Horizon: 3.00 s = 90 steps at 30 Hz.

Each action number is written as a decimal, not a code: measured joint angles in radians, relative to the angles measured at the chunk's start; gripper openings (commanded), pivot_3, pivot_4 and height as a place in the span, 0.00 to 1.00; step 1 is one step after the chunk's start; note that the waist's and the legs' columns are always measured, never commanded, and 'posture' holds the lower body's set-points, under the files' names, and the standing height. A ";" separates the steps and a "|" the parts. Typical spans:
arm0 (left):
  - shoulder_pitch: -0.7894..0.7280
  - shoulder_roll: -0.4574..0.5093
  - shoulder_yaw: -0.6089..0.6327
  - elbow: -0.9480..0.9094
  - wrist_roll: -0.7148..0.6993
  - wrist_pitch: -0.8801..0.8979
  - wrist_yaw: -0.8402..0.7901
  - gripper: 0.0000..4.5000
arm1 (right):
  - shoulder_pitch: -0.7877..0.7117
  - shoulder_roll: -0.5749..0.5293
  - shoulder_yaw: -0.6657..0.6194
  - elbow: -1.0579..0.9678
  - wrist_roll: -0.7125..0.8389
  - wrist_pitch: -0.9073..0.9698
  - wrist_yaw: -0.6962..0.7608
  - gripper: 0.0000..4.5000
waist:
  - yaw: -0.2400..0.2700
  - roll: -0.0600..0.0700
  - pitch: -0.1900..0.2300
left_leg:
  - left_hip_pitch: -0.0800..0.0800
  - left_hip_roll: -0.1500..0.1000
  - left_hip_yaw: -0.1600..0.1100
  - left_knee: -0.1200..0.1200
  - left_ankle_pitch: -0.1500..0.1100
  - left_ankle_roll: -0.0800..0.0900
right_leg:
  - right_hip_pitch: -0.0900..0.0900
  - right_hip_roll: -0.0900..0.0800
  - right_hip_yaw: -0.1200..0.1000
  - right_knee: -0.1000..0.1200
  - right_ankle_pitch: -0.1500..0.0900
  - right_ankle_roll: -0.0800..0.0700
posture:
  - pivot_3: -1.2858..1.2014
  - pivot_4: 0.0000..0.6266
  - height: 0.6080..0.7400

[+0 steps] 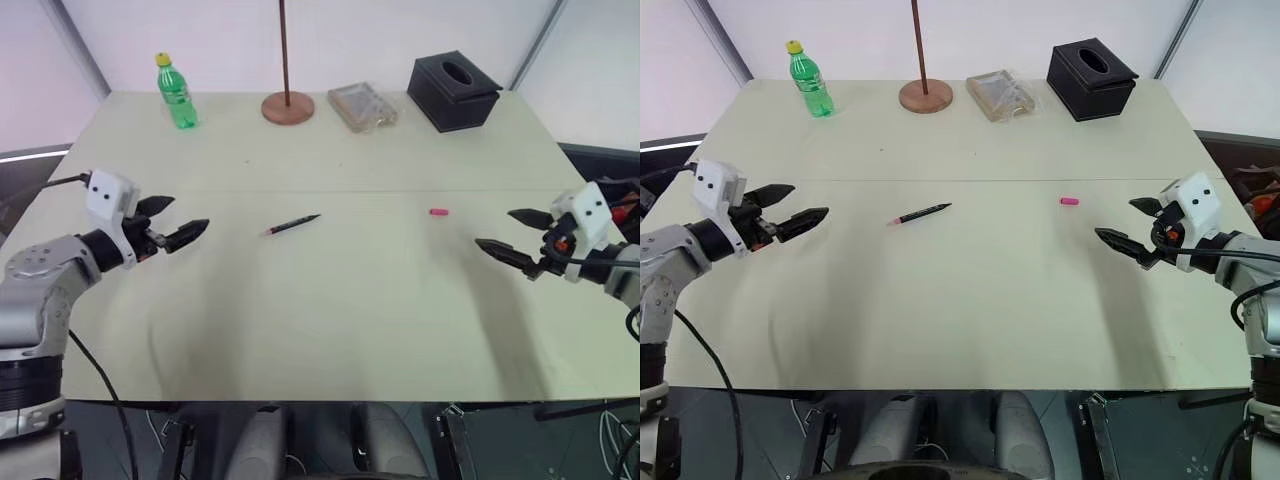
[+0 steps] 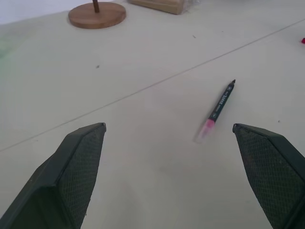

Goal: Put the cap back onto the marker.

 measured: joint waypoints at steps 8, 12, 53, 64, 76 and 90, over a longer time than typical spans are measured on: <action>-0.001 -0.001 -0.001 0.031 0.006 -0.006 0.003 0.99 | 0.005 0.000 0.000 -0.002 0.002 0.017 -0.004 0.98 | -0.001 0.000 0.000 | 0.000 0.000 0.000 0.000 0.000 0.000 | 0.000 0.000 0.000 0.000 0.000 0.000 | 0.52 0.24 1.00; -0.005 -0.002 -0.002 0.037 0.008 -0.006 0.011 0.99 | 0.005 0.000 0.000 -0.004 0.001 0.049 -0.019 0.98 | -0.001 0.000 0.000 | 0.000 0.000 0.000 0.000 0.000 0.000 | 0.000 0.000 0.000 0.000 0.000 0.000 | 0.52 0.24 1.00; -0.687 -0.237 -0.358 1.182 0.370 -0.657 -0.456 0.99 | -0.143 0.019 0.076 -0.186 0.135 0.204 -0.016 0.98 | 0.000 -0.001 0.000 | -0.002 -0.001 0.000 0.001 0.000 0.001 | -0.001 0.001 -0.001 0.000 0.000 0.001 | 0.52 0.24 1.00; -0.710 -0.390 -0.362 1.337 0.467 -0.789 -0.368 0.99 | -0.091 0.022 0.067 -0.274 0.156 0.231 -0.077 0.98 | 0.000 -0.002 0.001 | -0.003 -0.001 -0.001 0.001 0.000 0.001 | -0.002 0.001 -0.001 0.001 0.000 0.001 | 0.52 0.24 1.00; -0.735 -0.440 -0.347 1.388 0.519 -0.803 -0.238 0.99 | -0.061 0.022 0.055 -0.295 0.160 0.236 -0.123 0.98 | 0.003 -0.002 0.001 | -0.003 -0.002 -0.001 0.002 0.000 0.001 | -0.002 0.001 -0.001 0.001 0.000 0.001 | 0.52 0.24 1.00; -0.783 -0.478 -0.355 1.402 0.600 -0.744 -0.178 0.99 | 0.009 0.041 0.019 -0.379 0.179 0.251 -0.194 0.98 | 0.002 -0.002 0.001 | -0.002 -0.002 -0.001 0.002 0.000 0.001 | -0.001 0.001 -0.001 0.002 0.000 0.001 | 0.52 0.24 1.00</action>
